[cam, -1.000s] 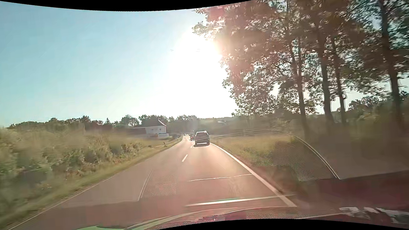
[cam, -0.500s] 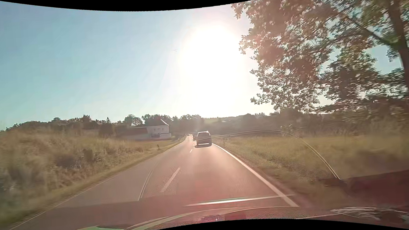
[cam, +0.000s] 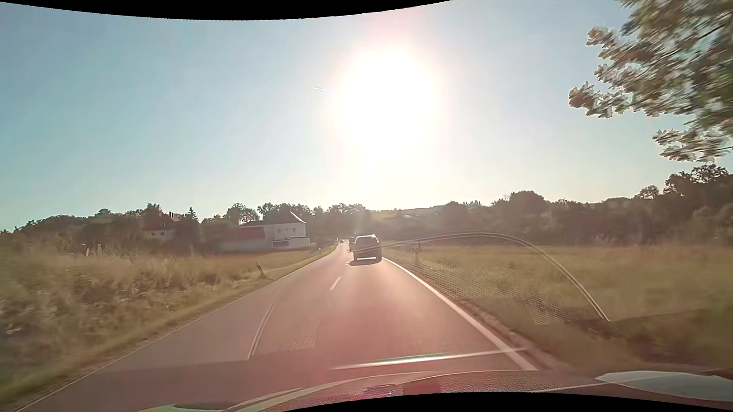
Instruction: Follow the waypoints while adhering to traffic rules and regulations
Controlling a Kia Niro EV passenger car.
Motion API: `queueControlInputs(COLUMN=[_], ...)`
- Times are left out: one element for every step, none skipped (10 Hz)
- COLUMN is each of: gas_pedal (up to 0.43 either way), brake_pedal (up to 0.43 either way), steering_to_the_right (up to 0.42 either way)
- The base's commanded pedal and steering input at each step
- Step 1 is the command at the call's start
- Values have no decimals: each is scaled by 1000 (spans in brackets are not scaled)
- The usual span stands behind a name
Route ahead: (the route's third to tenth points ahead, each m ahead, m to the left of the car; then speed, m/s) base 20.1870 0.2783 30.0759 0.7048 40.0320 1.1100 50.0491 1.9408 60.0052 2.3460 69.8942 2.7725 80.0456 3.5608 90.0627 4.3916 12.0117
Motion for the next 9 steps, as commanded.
queueControlInputs(gas_pedal=[0,0,0,0,0,0,0,0,0], brake_pedal=[104,98,91,79,43,24,18,12,0], steering_to_the_right=[-9,-7,-7,-7,-7,-7,-7,-7,-7])
